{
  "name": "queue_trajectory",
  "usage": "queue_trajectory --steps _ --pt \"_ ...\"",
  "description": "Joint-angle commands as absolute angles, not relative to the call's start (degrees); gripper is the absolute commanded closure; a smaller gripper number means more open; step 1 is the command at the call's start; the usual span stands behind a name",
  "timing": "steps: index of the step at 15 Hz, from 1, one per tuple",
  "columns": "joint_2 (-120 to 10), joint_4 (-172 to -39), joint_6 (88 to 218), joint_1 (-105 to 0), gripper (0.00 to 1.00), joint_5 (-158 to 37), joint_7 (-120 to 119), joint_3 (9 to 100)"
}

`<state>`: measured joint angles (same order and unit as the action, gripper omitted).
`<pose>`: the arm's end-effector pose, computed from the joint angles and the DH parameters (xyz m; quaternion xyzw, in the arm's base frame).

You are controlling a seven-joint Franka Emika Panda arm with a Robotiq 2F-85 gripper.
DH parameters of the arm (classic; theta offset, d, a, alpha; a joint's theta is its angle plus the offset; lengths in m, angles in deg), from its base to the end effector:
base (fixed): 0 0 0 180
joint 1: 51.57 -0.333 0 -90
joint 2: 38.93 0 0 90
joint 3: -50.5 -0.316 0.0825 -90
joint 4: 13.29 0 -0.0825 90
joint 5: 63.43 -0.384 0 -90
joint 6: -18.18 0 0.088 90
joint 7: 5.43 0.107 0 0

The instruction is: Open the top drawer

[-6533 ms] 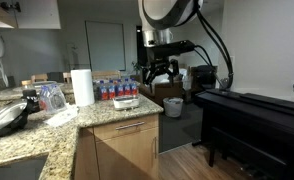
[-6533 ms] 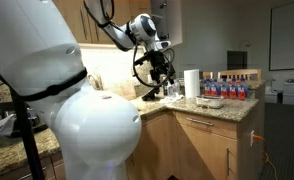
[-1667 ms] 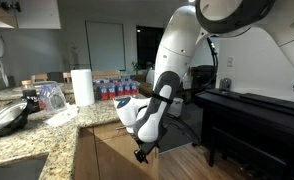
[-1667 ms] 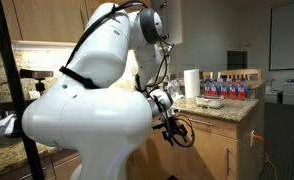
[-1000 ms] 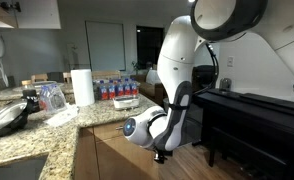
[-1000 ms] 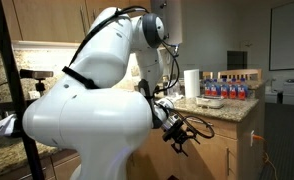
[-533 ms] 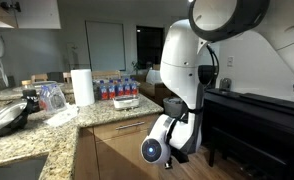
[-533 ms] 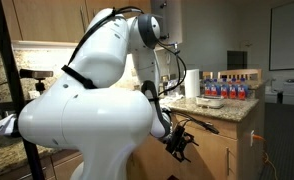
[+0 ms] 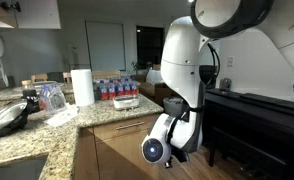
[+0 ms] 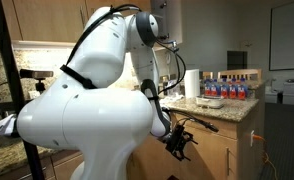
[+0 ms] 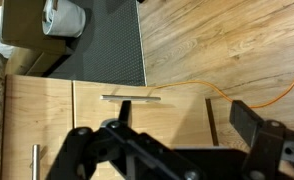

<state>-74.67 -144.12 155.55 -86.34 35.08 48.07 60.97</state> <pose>0.4257 0.1686 0.0587 0.7501 0.4950 0.0998 0.4271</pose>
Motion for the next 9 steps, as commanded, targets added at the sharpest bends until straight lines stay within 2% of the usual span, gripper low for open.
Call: queue_trajectory --steps 1,9 --pt "-73.21 -144.4 150.35 -76.79 0.0 39.39 47.08 51.7" --pt "-69.05 -151.1 147.02 -63.16 0.0 69.87 57.27 40.47"
